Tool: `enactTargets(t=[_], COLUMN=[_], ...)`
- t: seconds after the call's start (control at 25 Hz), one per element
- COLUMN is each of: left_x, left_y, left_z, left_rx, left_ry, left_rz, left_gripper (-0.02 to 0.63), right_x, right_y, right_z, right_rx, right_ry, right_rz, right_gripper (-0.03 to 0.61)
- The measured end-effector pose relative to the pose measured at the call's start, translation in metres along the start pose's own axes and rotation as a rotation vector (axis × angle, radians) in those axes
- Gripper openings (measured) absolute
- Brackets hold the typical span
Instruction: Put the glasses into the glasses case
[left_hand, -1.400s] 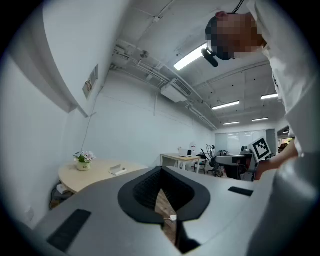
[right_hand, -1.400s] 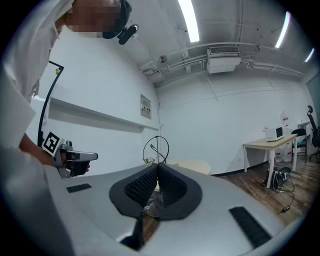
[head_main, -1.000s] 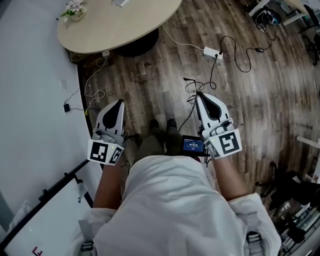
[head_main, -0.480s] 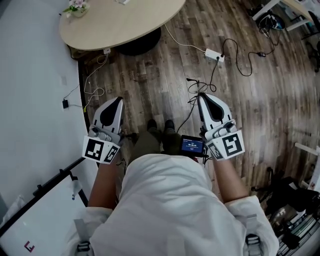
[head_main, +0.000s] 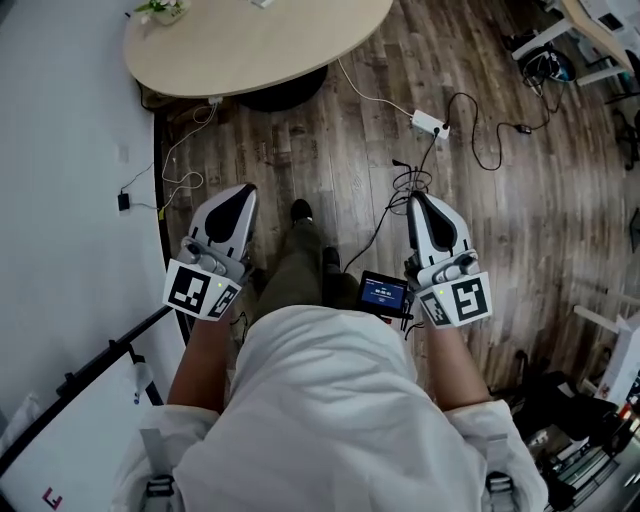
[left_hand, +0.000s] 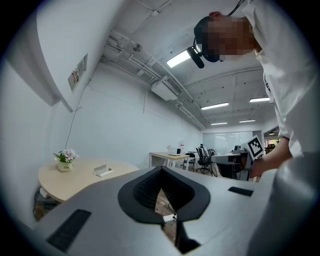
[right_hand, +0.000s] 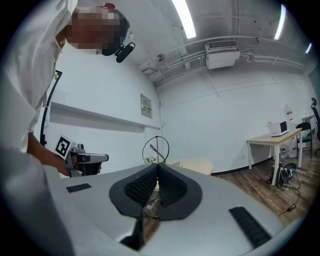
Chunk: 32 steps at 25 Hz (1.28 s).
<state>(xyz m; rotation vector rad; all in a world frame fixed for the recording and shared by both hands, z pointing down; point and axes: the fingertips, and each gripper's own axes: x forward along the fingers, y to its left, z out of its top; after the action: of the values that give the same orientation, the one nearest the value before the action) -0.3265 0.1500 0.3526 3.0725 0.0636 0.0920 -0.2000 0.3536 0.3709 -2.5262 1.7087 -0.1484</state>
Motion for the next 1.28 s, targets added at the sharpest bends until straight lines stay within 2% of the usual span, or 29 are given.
enactTargets(t=[0.2,0.44,0.56,0.72,0.88,1.08,1.28], left_x=[0.026,0.058,0.078,0.103,0.125,0.162,0.21], left_y=[0.046,0.126,0.158,0.186,0.197,0.191,0.173], left_z=[0.002,0.007,0.009,0.012,0.014,0.026,0.041], left_rx=[-0.033,-0.054,-0.03,-0.074,-0.09,-0.027,-0.021], left_ry=[-0.036,-0.062,-0.066,-0.091,-0.097,-0.108,-0.129], left_rz=[0.025,0.053,0.036,0.009,-0.015,-0.05,-0.056], left_gripper=[0.014,0.014,0.014,0.014,0.014,0.014,0.014], right_x=[0.052,0.144,0.184,0.217,0.229,0.235,0.235], right_y=[-0.01,-0.015,-0.018,-0.025,-0.04,-0.074,-0.125], right_z=[0.002,0.016,0.022,0.036,0.05,0.065,0.074], right_rx=[0.011,-0.016,-0.026,-0.049,-0.07,-0.083,-0.072], right_ry=[0.02,0.05,0.062,0.057,0.056,0.031,-0.017], right_rz=[-0.002,0.028,0.021,0.005,-0.022,-0.051,-0.048], right_gripper=[0.028,0.028,0.028,0.028,0.028,0.028,0.028])
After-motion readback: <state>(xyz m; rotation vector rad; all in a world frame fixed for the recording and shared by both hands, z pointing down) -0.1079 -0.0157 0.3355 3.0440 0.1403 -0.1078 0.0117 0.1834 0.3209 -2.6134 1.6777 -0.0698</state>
